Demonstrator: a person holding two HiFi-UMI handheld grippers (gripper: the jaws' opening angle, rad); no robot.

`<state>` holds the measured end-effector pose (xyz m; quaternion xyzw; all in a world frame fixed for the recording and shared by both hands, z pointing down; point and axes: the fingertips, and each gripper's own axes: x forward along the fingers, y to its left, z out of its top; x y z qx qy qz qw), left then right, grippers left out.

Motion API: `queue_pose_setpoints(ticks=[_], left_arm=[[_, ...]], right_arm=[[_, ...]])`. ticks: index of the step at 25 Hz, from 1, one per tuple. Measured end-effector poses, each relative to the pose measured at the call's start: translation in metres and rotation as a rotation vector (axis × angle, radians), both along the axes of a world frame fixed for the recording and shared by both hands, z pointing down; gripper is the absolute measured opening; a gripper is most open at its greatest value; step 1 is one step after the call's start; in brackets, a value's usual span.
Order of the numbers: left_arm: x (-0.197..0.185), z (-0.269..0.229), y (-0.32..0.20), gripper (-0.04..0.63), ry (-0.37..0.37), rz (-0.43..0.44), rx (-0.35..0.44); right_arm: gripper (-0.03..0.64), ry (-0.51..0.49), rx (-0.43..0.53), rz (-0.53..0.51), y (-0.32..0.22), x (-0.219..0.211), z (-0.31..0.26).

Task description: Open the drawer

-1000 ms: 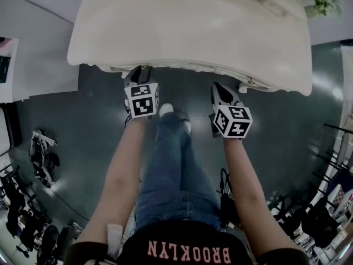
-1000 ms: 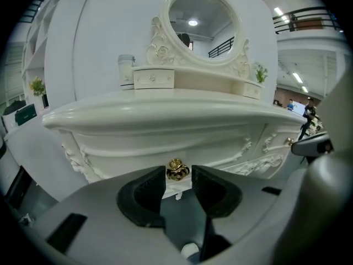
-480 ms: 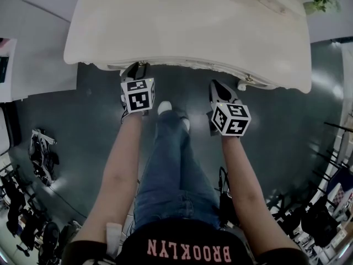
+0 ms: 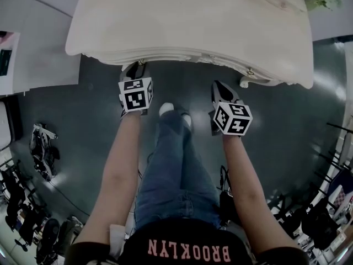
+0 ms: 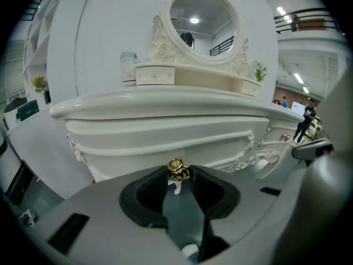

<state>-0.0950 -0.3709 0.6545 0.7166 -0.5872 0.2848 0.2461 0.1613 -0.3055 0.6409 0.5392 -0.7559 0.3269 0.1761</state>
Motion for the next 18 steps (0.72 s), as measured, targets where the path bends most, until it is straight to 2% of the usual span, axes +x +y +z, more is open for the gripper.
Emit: queue_pose_setpoints(ticks=[18], left_arm=[[-0.007,0.001,0.047,0.115,0.001,0.002,-0.008]], right_arm=[[-0.009,-0.016,0.016,0.029,0.029,-0.007,-0.002]])
